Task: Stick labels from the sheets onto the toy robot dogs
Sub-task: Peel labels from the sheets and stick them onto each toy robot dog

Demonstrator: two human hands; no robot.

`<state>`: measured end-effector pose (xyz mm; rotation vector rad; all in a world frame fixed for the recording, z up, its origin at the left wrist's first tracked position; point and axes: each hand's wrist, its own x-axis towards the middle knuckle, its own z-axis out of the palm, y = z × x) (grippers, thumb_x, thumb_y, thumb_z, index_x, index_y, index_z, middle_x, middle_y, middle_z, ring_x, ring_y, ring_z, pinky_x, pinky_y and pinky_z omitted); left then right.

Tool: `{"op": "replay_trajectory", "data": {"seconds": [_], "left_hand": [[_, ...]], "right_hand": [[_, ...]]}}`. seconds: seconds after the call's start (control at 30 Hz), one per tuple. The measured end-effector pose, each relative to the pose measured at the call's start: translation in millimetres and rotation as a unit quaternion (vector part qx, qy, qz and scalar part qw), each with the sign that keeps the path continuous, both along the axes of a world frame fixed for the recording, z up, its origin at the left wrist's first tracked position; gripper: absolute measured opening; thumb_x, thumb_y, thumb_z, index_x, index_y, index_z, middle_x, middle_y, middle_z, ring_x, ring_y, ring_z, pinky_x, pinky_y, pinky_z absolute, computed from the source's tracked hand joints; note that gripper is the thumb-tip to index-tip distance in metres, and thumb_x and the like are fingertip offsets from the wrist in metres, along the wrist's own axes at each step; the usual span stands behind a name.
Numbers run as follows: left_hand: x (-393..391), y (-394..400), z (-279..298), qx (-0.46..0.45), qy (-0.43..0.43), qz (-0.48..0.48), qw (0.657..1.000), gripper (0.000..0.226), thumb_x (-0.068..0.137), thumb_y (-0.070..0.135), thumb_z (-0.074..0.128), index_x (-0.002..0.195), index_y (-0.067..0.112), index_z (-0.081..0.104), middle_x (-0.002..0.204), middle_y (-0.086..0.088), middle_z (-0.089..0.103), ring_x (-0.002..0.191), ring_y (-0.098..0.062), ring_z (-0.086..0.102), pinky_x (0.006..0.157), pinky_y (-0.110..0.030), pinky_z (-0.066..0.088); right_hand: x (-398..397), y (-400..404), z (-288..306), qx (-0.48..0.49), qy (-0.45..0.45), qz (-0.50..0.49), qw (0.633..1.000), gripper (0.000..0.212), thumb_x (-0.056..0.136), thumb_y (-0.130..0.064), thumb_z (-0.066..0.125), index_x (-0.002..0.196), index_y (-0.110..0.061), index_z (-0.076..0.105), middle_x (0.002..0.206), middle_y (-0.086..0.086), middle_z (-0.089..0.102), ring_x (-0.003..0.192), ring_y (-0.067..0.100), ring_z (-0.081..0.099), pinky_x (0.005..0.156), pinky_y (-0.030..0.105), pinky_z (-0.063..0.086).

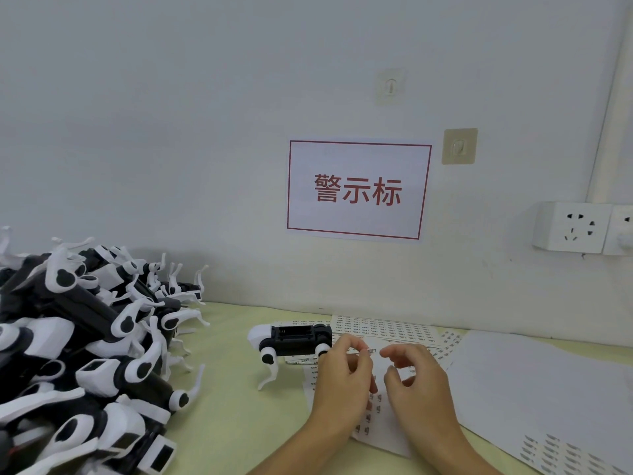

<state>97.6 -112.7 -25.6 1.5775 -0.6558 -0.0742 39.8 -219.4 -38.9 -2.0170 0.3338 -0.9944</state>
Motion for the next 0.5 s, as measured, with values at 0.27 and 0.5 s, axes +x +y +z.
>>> {"op": "replay_trajectory", "data": {"seconds": [0.27, 0.5], "left_hand": [[2.9, -2.6, -3.5, 0.026, -0.018, 0.004, 1.000, 0.013, 0.100, 0.014, 0.051, 0.090, 0.018, 0.059, 0.055, -0.001, 0.061, 0.046, -0.010, 0.053, 0.049, -0.028, 0.045], [4.6, -5.0, -8.8, 0.060, -0.083, 0.012, 0.995, 0.016, 0.098, 0.020, 0.052, 0.083, 0.025, 0.057, 0.053, 0.002, 0.057, 0.042, -0.007, 0.047, 0.047, -0.029, 0.042]], "right_hand": [[0.4, -1.4, -0.1, 0.022, -0.014, -0.002, 1.000, 0.019, 0.087, -0.014, 0.070, 0.084, -0.033, 0.068, 0.092, -0.014, 0.066, 0.090, -0.002, 0.058, 0.071, 0.019, 0.042], [-0.4, -3.0, 1.4, 0.018, -0.003, -0.006, 1.000, 0.021, 0.086, -0.012, 0.072, 0.075, -0.029, 0.069, 0.084, -0.013, 0.068, 0.086, 0.000, 0.061, 0.070, 0.021, 0.044]]}}
